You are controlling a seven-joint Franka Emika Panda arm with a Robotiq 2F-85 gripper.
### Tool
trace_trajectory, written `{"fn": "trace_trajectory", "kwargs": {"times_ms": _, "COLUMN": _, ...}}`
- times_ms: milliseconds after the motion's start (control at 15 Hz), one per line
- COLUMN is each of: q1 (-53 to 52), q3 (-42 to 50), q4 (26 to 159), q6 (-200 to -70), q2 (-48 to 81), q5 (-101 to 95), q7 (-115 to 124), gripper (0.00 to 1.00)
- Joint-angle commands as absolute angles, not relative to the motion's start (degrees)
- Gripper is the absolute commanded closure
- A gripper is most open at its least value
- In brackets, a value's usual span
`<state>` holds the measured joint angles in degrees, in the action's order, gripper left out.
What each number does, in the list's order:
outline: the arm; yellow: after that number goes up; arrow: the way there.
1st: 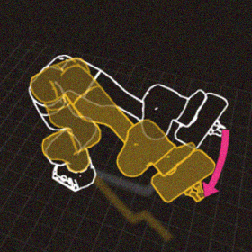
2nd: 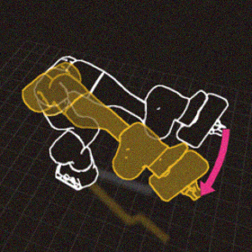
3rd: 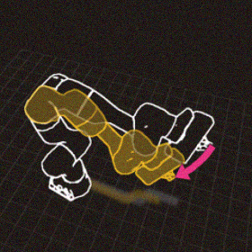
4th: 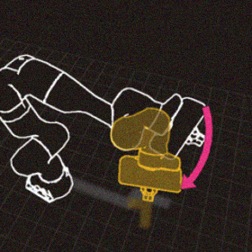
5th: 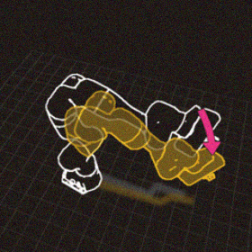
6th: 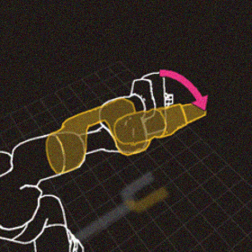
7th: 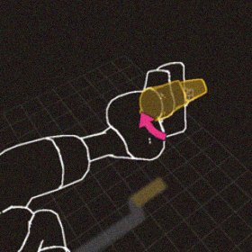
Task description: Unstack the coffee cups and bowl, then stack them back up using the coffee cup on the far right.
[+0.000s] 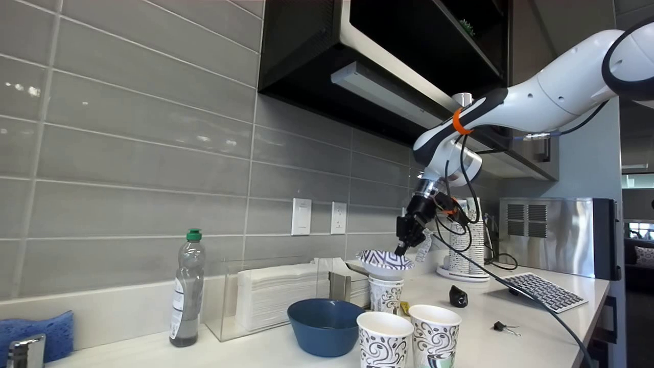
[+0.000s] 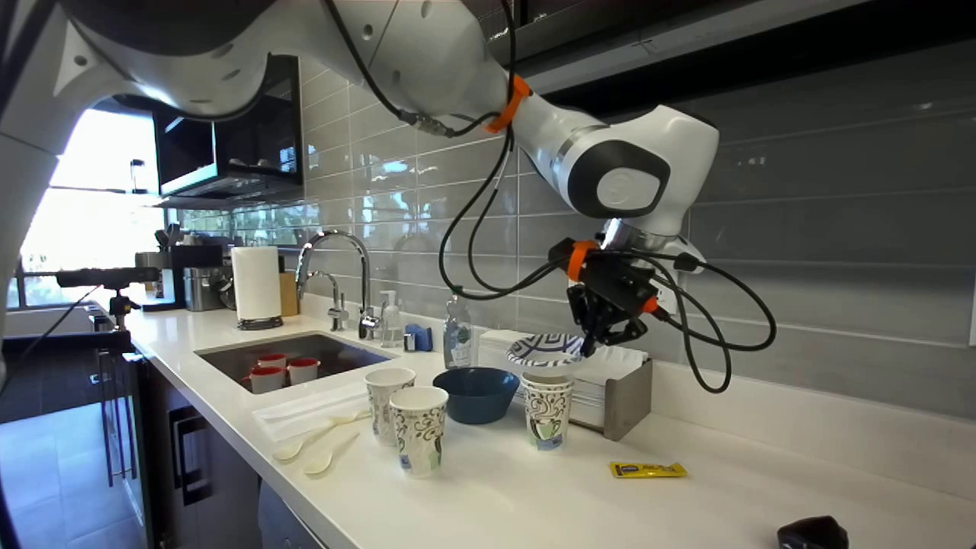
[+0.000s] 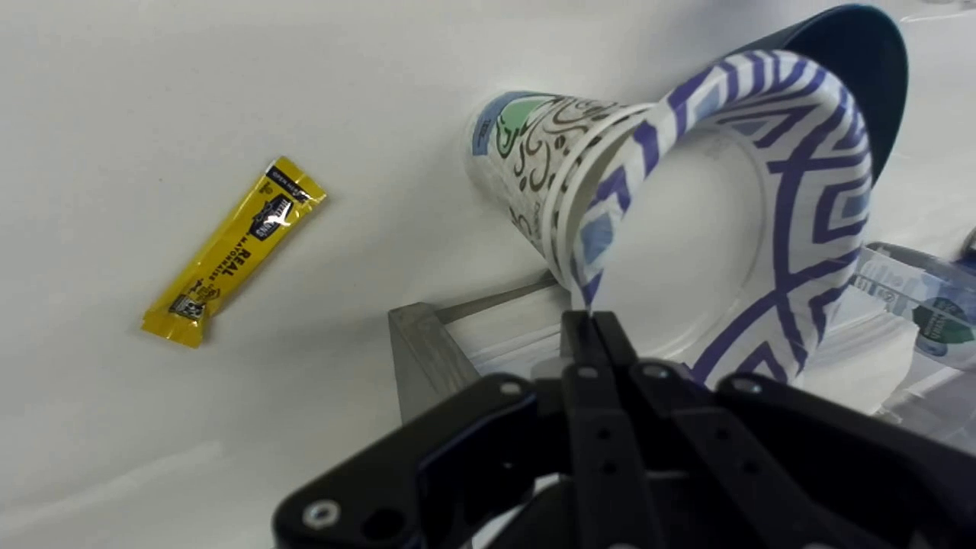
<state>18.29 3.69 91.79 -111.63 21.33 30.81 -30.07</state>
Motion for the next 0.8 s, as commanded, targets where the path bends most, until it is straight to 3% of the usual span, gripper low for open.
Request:
{"fn": "trace_trajectory", "kwargs": {"times_ms": 0, "q1": 18.2, "q3": 3.6, "q4": 93.5, "q6": -111.5, "q2": 20.2, "q5": 29.4, "q7": -31.0, "gripper": 0.99}}
{"fn": "trace_trajectory", "kwargs": {"times_ms": 467, "q1": 18.3, "q3": 3.7, "q4": 94.0, "q6": -111.5, "q2": 20.3, "q5": 29.3, "q7": -31.2, "gripper": 0.99}}
{"fn": "trace_trajectory", "kwargs": {"times_ms": 533, "q1": 18.3, "q3": 3.7, "q4": 94.0, "q6": -111.7, "q2": 20.2, "q5": 29.5, "q7": -31.3, "gripper": 0.73}}
{"fn": "trace_trajectory", "kwargs": {"times_ms": 733, "q1": 18.6, "q3": 3.5, "q4": 93.7, "q6": -111.4, "q2": 20.3, "q5": 30.2, "q7": -31.6, "gripper": 0.57}}
